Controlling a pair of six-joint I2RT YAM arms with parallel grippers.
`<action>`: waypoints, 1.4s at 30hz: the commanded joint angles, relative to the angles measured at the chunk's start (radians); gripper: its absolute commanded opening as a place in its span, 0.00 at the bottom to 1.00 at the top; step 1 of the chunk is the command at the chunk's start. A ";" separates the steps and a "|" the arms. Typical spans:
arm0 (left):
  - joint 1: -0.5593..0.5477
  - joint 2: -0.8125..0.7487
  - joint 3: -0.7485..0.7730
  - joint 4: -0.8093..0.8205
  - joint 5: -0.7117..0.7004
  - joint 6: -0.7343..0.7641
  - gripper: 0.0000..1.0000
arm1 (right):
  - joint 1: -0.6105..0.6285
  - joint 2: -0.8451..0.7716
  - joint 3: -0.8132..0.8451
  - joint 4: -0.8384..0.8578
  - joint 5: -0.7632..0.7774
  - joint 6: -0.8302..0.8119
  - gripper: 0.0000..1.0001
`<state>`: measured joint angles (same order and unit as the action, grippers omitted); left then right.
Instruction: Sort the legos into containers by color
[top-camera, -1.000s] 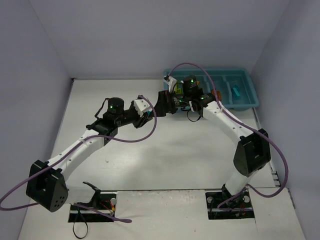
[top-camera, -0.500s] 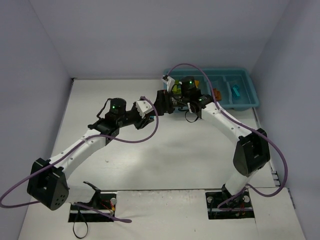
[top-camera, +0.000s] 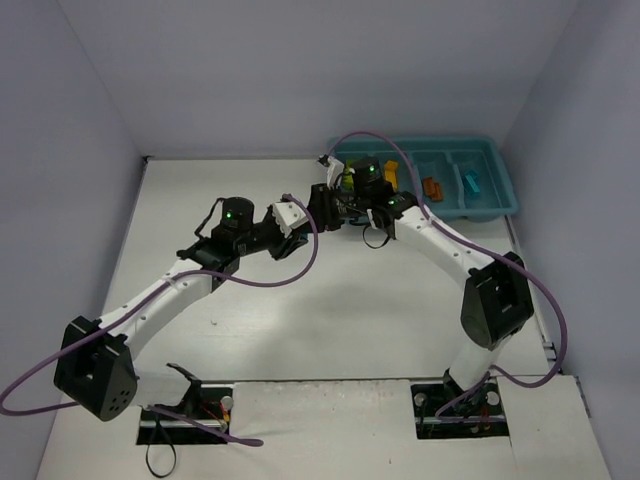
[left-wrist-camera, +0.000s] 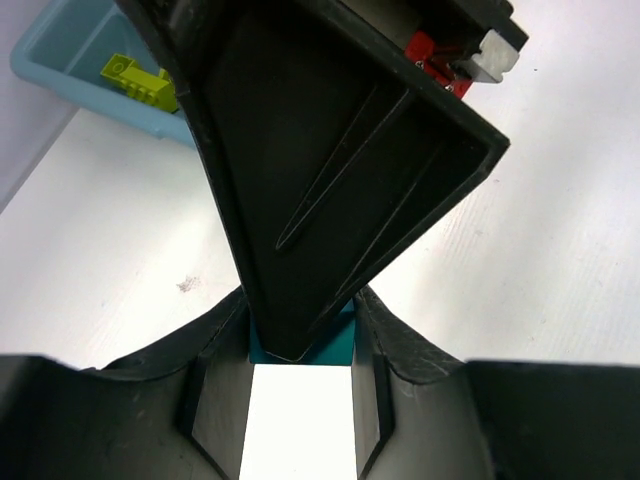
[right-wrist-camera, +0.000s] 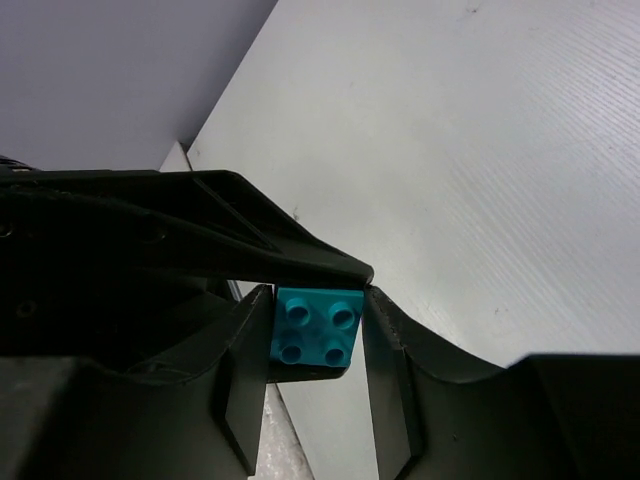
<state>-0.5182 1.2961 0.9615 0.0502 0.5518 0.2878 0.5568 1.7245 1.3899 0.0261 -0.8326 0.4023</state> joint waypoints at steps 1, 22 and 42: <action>-0.009 -0.026 0.046 0.122 -0.019 0.016 0.18 | 0.023 -0.003 0.012 0.026 -0.031 -0.017 0.08; 0.000 -0.233 -0.040 -0.252 -0.543 -0.585 0.88 | -0.646 0.172 0.320 -0.035 1.012 -0.203 0.00; 0.003 -0.251 -0.003 -0.484 -0.610 -0.705 0.89 | -0.753 0.503 0.736 -0.035 0.942 -0.237 0.72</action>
<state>-0.5217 1.0729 0.9035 -0.4263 -0.0456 -0.3893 -0.1967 2.3466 2.0655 -0.0715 0.1211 0.1802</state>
